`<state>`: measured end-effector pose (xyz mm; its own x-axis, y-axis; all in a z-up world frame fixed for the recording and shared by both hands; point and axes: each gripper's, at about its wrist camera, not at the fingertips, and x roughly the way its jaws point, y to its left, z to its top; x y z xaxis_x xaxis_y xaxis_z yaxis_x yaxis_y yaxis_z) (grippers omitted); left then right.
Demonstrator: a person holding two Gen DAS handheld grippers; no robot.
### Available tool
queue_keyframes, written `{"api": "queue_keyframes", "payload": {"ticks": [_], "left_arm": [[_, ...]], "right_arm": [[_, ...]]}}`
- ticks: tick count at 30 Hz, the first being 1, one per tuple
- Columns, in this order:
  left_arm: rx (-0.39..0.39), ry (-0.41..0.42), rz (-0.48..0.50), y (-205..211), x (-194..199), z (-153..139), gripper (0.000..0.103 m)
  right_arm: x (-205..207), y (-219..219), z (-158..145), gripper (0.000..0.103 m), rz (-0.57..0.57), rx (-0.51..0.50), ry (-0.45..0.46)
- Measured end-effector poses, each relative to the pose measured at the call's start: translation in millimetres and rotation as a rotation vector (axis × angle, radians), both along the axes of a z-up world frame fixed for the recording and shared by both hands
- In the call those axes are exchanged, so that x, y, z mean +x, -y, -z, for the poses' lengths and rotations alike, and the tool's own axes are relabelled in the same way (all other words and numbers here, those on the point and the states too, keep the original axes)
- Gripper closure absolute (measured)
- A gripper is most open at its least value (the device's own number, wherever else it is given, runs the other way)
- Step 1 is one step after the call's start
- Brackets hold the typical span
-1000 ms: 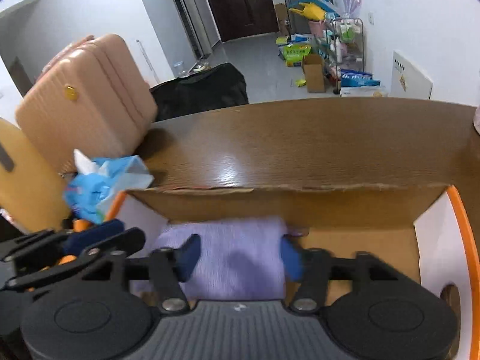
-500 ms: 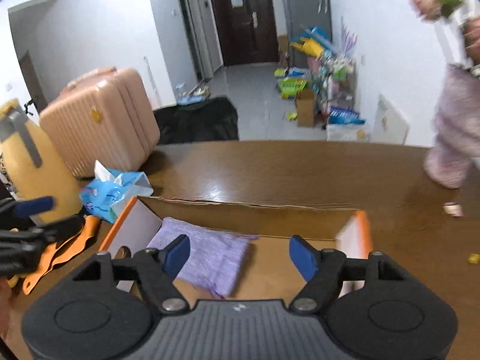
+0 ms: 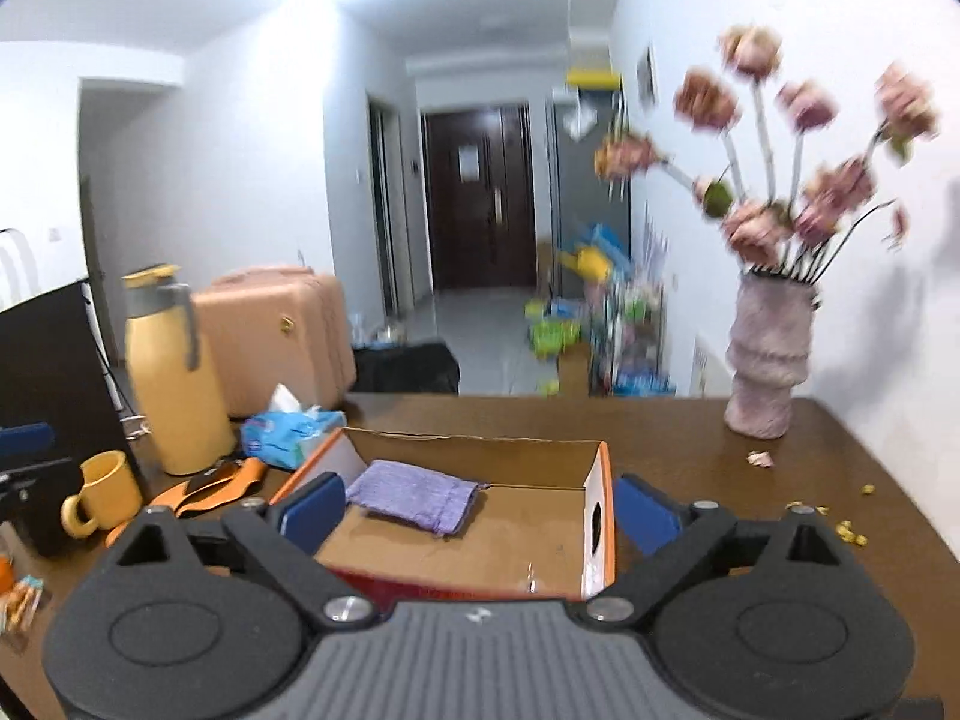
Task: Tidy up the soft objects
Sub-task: 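Withdraw the right tool from the box back toward the pile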
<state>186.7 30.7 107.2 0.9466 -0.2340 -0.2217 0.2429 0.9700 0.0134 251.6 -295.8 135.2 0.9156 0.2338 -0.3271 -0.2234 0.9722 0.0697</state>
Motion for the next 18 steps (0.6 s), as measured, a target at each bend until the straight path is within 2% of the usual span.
{"api": "queue_keyframes", "payload": {"ticks": [6, 8, 10, 12, 14, 16, 18], "left_arm": [[0.021, 0.16, -0.035, 6.0, -112.9, 36.7, 0.0], [0.03, 0.168, -0.06, 7.8, -136.7, 52.3, 0.0], [-0.014, 0.092, -0.091, 8.4, -149.8, 70.8, 0.0], [-0.065, -0.053, -0.099, 7.7, -155.9, 96.5, 0.0], [-0.086, -0.166, -0.107, 5.8, -153.0, 114.3, 0.0], [-0.088, -0.219, -0.115, 2.9, -145.7, 121.6, 0.0], [-0.098, -0.216, -0.142, -0.4, -138.7, 117.9, 0.0]], "right_arm": [[-127.6, -16.0, 35.5, 0.0, -0.049, 0.008, 0.147], [-160.9, -20.8, 50.5, 0.0, -0.055, 0.004, 0.18], [-187.0, -24.5, 66.3, 0.0, -0.04, -0.007, 0.193], [-206.8, -28.9, 85.6, 0.0, -0.017, -0.023, 0.193], [-223.7, -33.9, 105.0, 0.0, 0.024, -0.007, 0.155], [-239.1, -33.5, 126.6, 0.0, 0.021, 0.037, 0.177], [-249.9, -36.1, 144.5, 0.0, -0.006, 0.024, 0.244]]}}
